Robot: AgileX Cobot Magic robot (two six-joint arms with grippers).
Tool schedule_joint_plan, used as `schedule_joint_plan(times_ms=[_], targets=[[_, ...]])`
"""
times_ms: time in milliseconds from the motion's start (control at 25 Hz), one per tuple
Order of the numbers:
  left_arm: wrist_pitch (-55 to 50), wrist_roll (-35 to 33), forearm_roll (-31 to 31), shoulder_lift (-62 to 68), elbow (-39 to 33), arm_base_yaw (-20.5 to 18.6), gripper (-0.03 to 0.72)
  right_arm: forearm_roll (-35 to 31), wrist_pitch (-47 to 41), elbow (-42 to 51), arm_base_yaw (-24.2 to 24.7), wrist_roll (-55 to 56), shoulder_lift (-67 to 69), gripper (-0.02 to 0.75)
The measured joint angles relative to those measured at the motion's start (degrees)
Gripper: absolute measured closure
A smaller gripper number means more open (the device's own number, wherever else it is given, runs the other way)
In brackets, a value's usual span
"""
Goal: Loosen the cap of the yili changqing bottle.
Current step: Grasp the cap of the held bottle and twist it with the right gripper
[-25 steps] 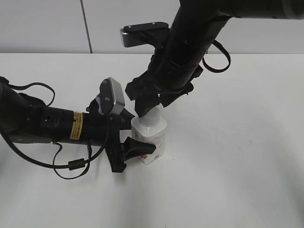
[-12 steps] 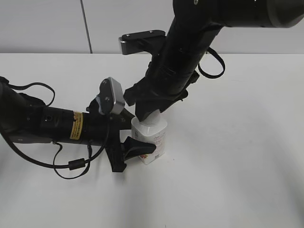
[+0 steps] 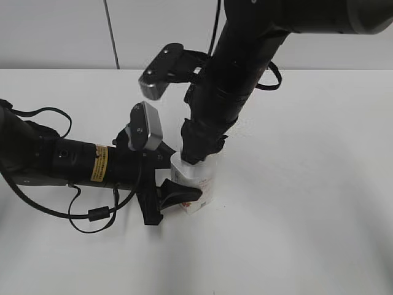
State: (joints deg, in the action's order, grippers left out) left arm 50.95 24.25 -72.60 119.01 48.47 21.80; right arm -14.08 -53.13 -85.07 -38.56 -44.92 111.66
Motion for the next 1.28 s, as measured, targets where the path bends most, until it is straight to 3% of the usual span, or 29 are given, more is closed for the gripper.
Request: schedule_joint_plan(times_ms=[160,320,800,1280], targets=[[0.0,-0.06,0.0,0.0,0.0,0.0,0.262,0.0,-0.42,-0.21,0.0,-26.12,-0.05,0.354],[0.0,0.07,0.0,0.0,0.0,0.0,0.263,-0.52,-0.42,-0.26,0.0,-37.99,-0.14,0.354],[0.55,-0.1,-0.25,0.0,0.0,0.0,0.263,-0.84,-1.12,-0.26,0.0,-45.32,-1.01,0.354],[0.31,0.15,0.13,0.0,0.0,0.01,0.264,-0.79,-3.93,-0.2,0.0,-45.59,-2.7,0.354]])
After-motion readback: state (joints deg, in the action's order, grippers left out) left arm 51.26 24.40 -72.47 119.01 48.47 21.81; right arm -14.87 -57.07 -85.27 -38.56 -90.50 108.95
